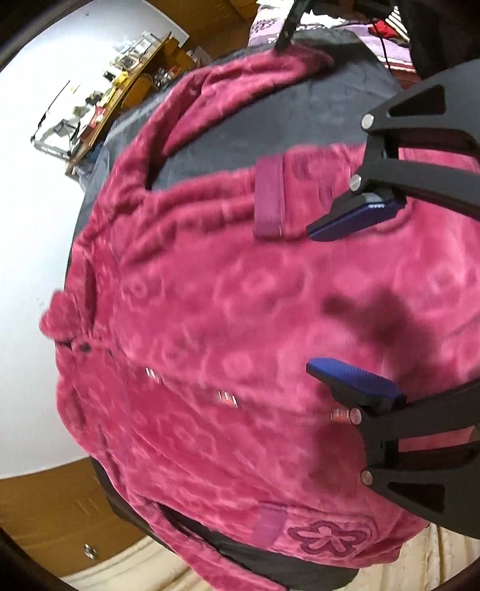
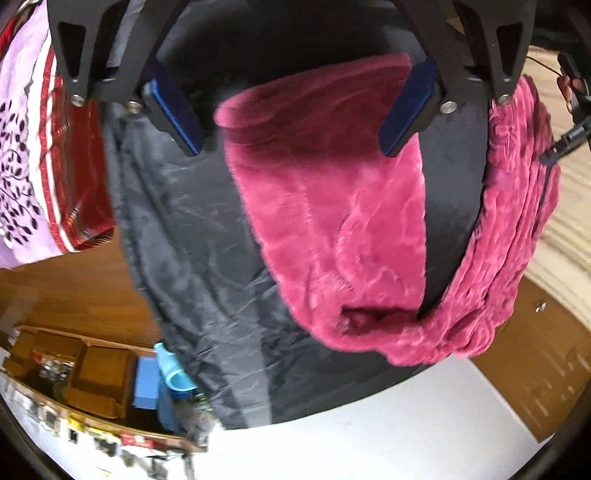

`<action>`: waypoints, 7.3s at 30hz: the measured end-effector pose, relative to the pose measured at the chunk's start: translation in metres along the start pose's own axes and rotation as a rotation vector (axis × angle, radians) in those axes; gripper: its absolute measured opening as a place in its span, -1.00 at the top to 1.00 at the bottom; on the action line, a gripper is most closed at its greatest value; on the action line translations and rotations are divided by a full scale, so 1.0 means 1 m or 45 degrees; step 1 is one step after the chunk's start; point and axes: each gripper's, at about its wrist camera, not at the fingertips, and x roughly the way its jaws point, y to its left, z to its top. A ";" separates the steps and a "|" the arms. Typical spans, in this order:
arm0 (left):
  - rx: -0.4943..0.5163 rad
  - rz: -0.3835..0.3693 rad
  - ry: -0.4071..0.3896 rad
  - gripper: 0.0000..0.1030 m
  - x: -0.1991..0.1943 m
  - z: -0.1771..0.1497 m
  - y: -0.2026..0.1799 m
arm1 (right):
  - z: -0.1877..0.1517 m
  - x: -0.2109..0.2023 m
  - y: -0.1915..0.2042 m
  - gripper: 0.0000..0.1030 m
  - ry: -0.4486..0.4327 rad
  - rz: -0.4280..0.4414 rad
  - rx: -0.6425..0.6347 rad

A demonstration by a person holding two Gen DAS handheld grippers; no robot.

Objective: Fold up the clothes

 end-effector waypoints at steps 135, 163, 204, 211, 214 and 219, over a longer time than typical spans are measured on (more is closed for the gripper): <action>0.253 -0.172 0.113 -0.49 0.181 0.255 -0.080 | 0.065 0.024 0.006 0.55 0.115 0.077 0.209; 0.413 -0.133 0.116 -0.57 0.181 0.203 -0.039 | 0.089 -0.049 -0.033 -0.04 -0.150 -0.160 0.077; -0.021 -0.069 0.100 -0.60 0.202 0.307 -0.011 | 0.179 -0.021 -0.024 0.62 -0.192 -0.703 -0.256; -0.068 -0.039 0.104 -0.60 0.219 0.330 -0.002 | 0.181 -0.036 0.004 0.21 -0.311 -0.554 -0.189; -0.048 0.010 0.105 -0.60 0.231 0.336 -0.009 | 0.181 -0.035 0.024 -0.46 -0.359 -0.538 -0.239; -0.103 0.059 0.073 -0.61 0.247 0.348 0.004 | 0.182 -0.031 0.030 -0.46 -0.374 -0.533 -0.218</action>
